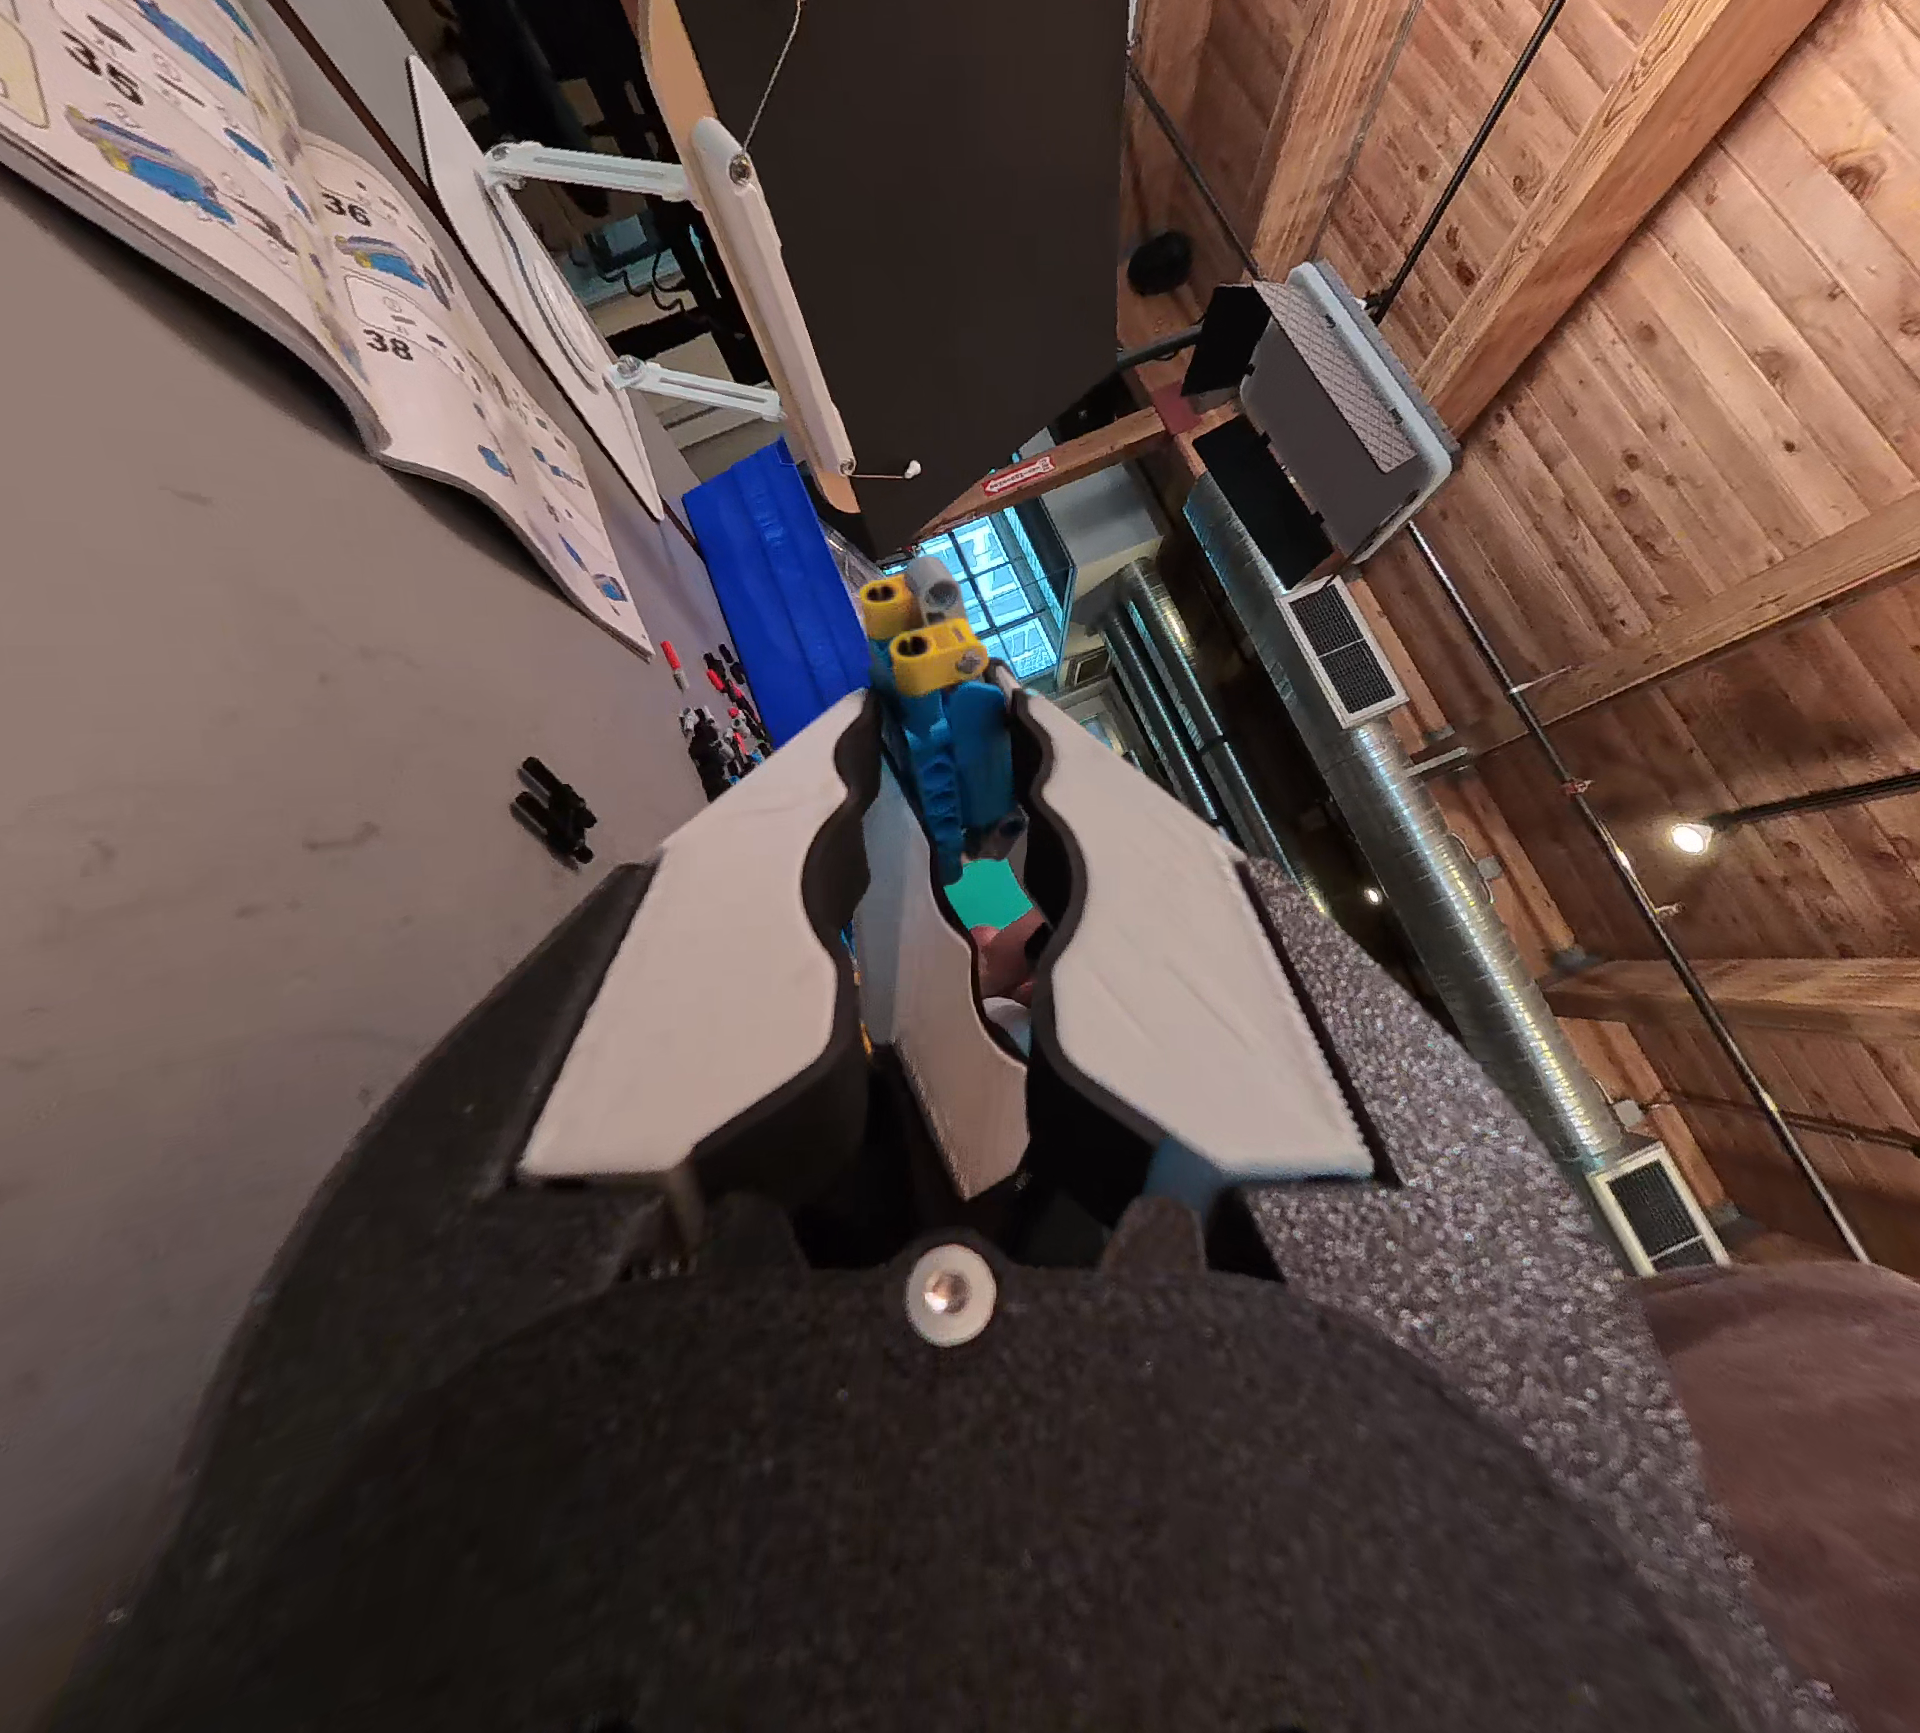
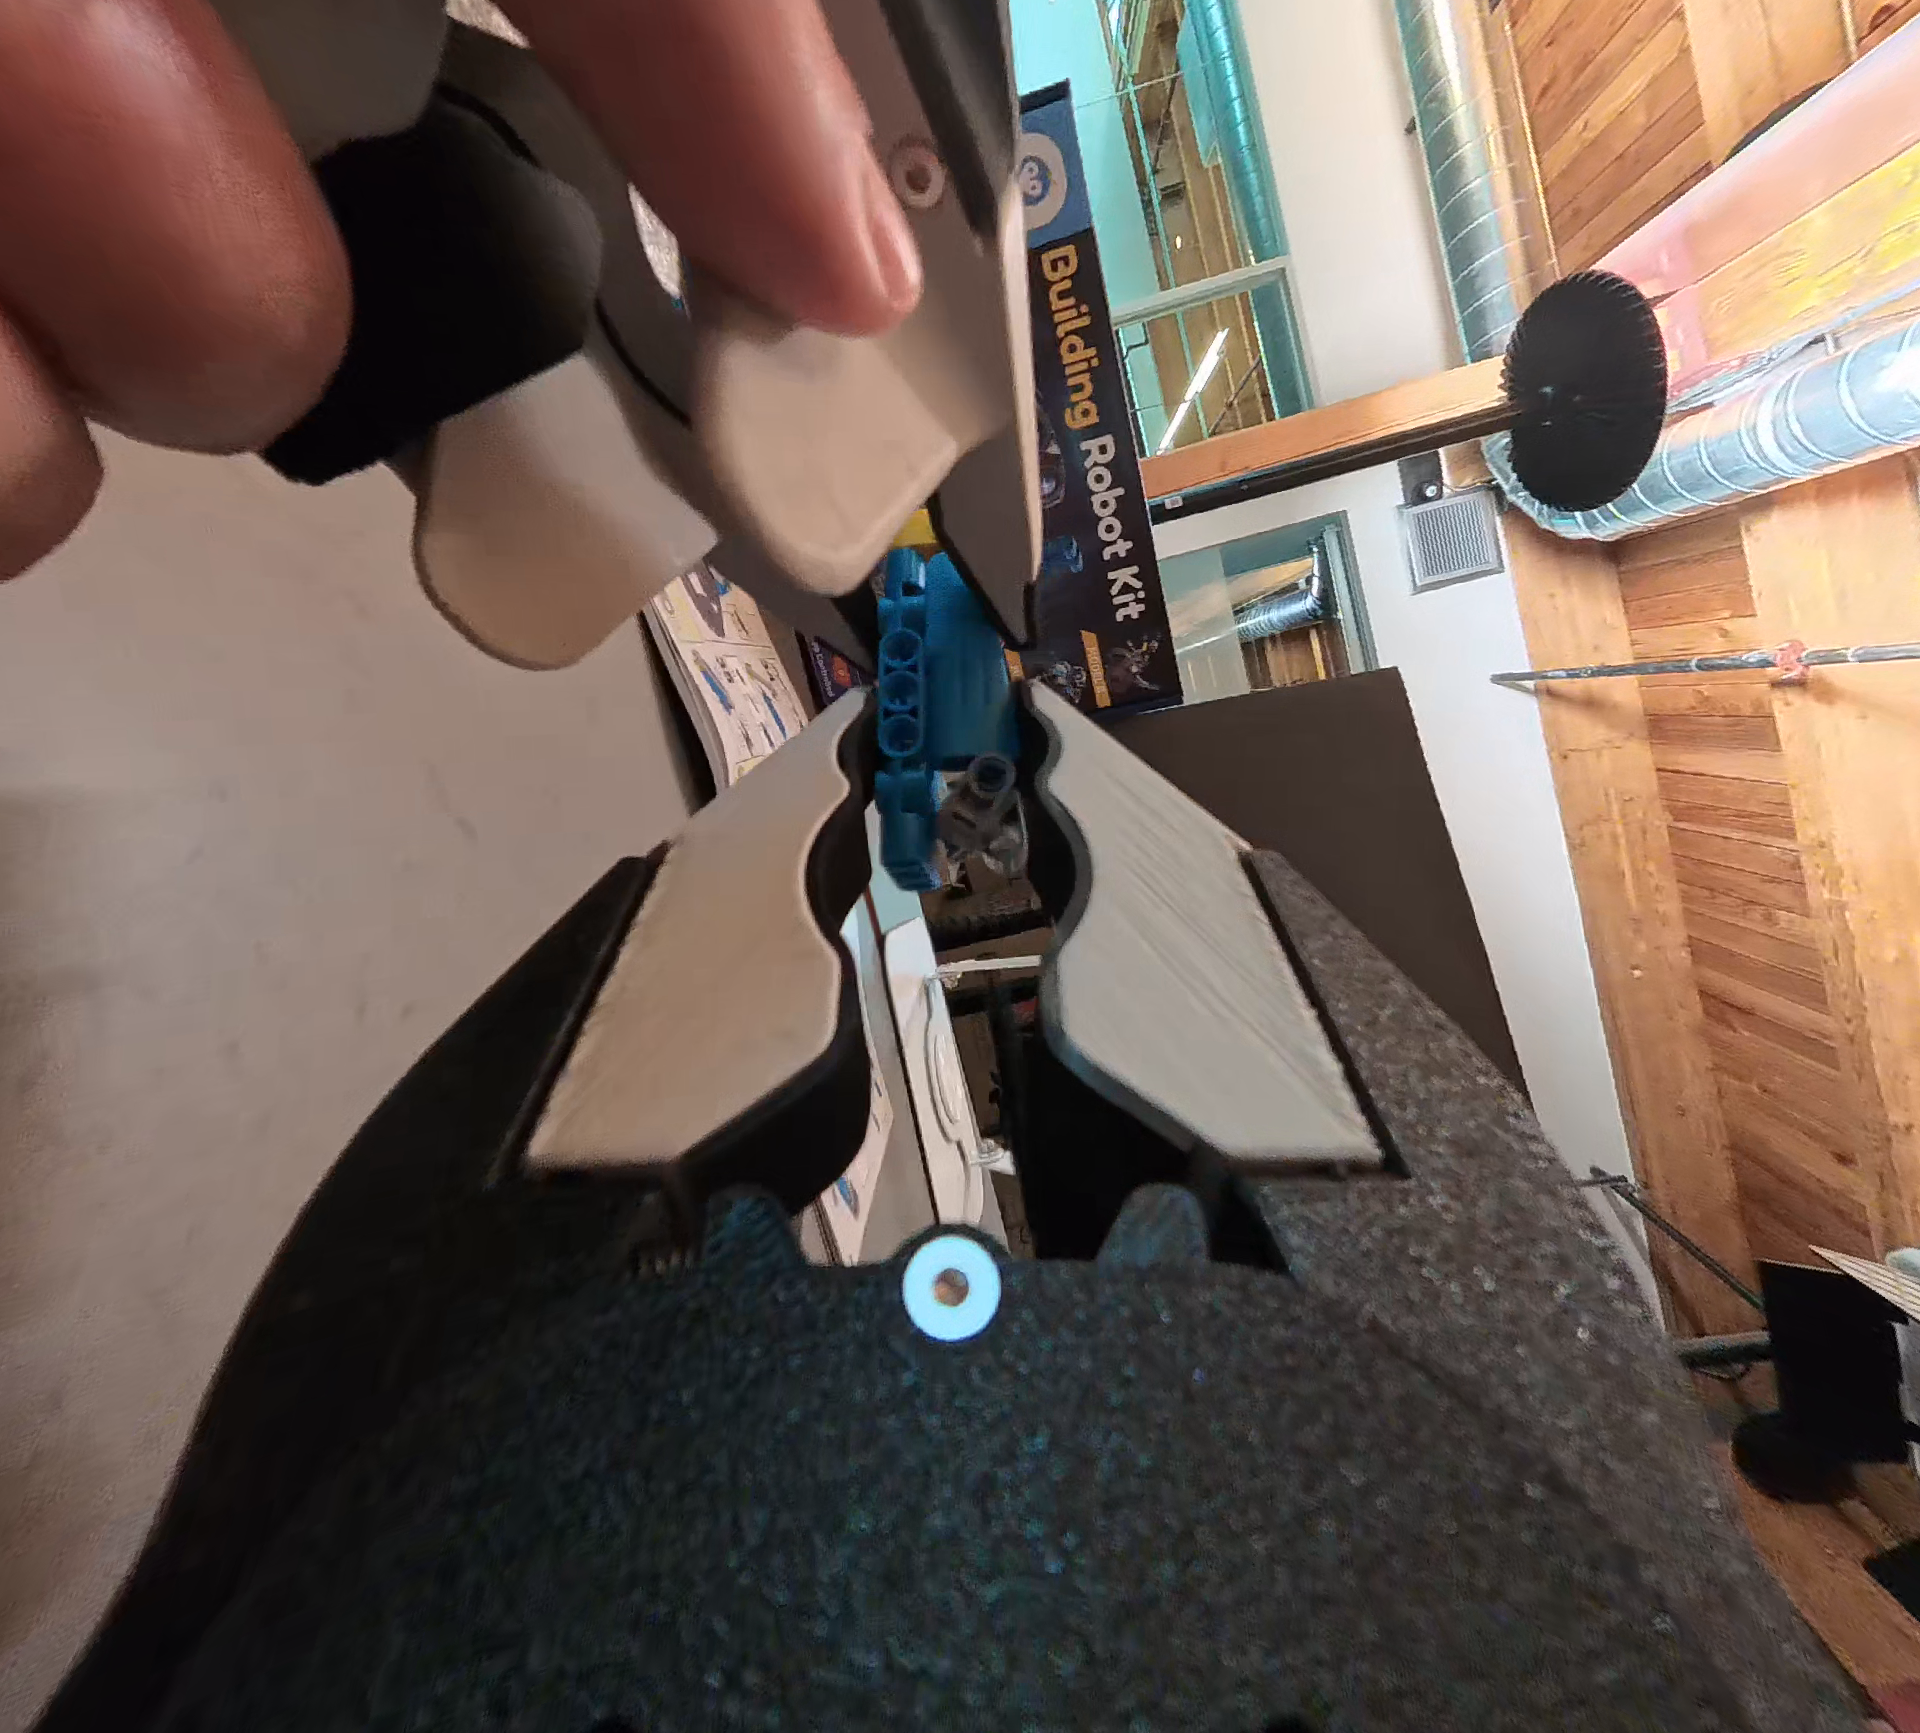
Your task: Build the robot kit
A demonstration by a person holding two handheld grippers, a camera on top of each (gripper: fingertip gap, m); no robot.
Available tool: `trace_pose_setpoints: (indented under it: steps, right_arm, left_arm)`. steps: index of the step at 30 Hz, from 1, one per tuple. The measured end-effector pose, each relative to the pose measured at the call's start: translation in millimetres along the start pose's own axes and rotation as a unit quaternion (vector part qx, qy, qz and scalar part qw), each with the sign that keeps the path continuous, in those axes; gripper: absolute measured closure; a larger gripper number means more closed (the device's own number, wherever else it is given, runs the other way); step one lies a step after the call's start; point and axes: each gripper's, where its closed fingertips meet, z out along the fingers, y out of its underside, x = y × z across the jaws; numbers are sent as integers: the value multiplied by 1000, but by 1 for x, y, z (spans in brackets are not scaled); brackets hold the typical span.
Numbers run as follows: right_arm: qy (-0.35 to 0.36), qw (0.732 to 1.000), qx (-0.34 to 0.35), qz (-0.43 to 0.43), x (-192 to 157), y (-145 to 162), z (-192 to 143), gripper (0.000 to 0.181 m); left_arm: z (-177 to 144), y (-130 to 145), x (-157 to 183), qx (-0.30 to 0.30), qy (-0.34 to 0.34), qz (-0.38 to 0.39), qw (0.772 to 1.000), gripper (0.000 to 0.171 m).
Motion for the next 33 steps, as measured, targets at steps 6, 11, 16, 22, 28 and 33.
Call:
trace_pose_setpoints:
  steps: [6,11,16,22,28,33]
  right_arm:
    - [-19,999,15,39,-6,-7,-5,142]
    - [-132,949,13,285,7,13,-24,127]
    - [-345,806,-113,468,-37,108,-45,137]
    - [-374,814,-173,410,-57,140,-74,165]
    - [-396,782,-184,444,-73,137,-71,165]
    - [-410,758,-183,473,-74,137,-71,166]
  left_arm:
    - [-2,-6,2,-18,25,-5,1000,150]
    - [-12,-12,-8,-96,1,124,988,151]
    - [-12,1,-8,-152,-7,233,961,150]
    - [-11,7,-6,-162,16,216,963,150]
    - [-12,5,0,-154,38,205,966,150]
    - [-12,5,1,-156,40,206,965,150]
